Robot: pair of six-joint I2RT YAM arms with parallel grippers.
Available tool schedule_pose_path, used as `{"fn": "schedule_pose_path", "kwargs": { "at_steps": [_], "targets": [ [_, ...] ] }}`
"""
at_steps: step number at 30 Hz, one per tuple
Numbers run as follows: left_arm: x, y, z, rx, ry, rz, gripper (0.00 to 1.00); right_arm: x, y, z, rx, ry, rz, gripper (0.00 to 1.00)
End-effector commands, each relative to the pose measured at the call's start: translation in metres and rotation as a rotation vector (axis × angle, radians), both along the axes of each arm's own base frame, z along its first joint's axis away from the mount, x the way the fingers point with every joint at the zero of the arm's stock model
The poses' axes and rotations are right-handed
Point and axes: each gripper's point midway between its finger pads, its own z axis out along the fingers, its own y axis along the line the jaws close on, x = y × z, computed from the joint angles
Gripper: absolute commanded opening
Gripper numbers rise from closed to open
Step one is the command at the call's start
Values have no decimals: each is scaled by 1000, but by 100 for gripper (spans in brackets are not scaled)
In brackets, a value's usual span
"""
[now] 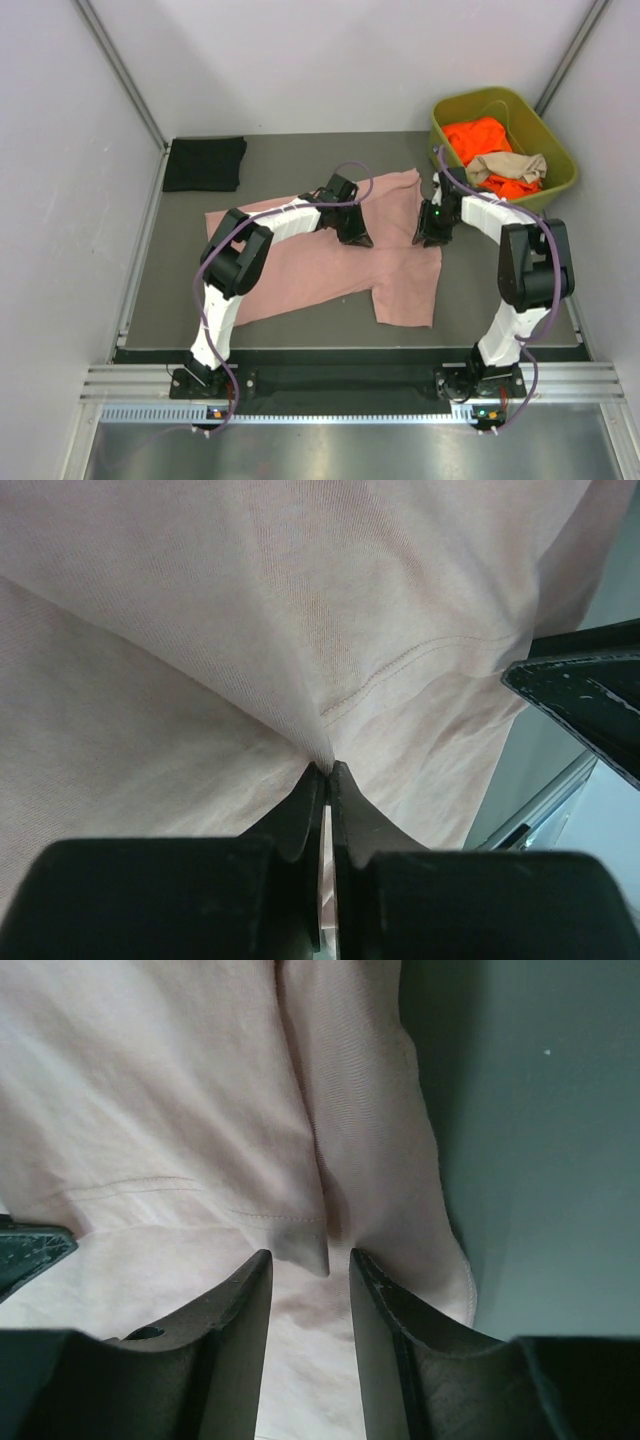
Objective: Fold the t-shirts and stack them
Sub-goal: Fold the tshirt
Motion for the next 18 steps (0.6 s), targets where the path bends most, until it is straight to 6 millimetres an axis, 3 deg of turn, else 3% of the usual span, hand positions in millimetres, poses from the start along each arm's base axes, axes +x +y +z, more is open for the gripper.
{"fn": "schedule_pose_path", "kwargs": {
  "at_steps": [1, 7, 12, 18],
  "targets": [
    [9, -15, 21, -61, -65, -31, 4, 10, -1, -3, -9, -24, 10, 37],
    [7, -15, 25, -65, -71, -45, 0, 10, 1, -9, 6, -21, 10, 26],
    [6, -9, 27, -33, -91, -60, 0, 13, 3, 7, 19, -60, 10, 1],
    [2, 2, 32, 21, -102, -81, 0, 0, 9, 30, 61, -62, 4, 0]
  ]
}}
